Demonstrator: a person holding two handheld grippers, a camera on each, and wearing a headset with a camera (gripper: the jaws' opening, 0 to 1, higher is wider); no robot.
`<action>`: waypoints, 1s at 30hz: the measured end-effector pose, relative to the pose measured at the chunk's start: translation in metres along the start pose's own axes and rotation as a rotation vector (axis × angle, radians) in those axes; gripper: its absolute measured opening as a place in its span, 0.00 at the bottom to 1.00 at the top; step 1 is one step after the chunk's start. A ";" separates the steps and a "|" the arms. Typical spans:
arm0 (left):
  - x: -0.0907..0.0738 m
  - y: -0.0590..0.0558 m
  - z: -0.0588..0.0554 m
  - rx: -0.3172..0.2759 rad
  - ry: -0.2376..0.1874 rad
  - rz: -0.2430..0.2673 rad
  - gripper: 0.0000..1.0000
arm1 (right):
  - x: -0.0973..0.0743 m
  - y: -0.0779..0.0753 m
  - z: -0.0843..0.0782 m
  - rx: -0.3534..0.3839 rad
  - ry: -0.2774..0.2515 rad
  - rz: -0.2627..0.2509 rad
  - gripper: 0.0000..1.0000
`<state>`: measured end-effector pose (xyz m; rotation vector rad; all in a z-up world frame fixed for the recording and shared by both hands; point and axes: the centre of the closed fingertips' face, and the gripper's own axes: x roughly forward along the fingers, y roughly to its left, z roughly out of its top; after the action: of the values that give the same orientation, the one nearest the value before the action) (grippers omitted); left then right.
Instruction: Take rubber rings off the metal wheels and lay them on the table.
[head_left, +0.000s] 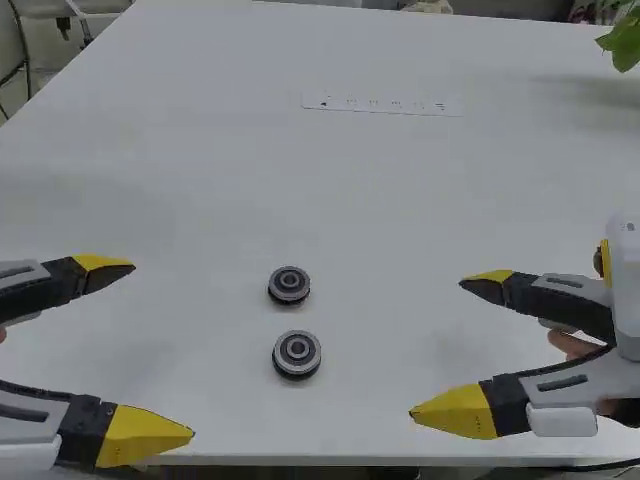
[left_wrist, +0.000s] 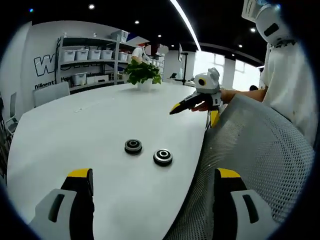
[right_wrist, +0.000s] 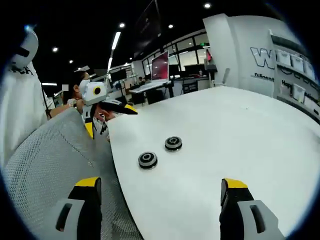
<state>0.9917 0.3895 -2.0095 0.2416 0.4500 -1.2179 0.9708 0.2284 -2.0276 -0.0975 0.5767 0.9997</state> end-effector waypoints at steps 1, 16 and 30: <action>0.000 0.002 -0.004 0.010 0.021 0.014 1.00 | 0.002 0.002 -0.001 -0.010 0.006 0.002 0.98; 0.001 -0.002 -0.006 0.015 0.034 0.001 1.00 | 0.003 0.003 -0.005 -0.029 0.021 0.008 0.98; 0.001 -0.004 -0.005 0.001 0.024 -0.011 1.00 | 0.002 0.004 -0.004 -0.028 0.014 0.006 0.97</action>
<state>0.9870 0.3889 -2.0146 0.2555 0.4723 -1.2271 0.9670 0.2310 -2.0316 -0.1279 0.5756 1.0137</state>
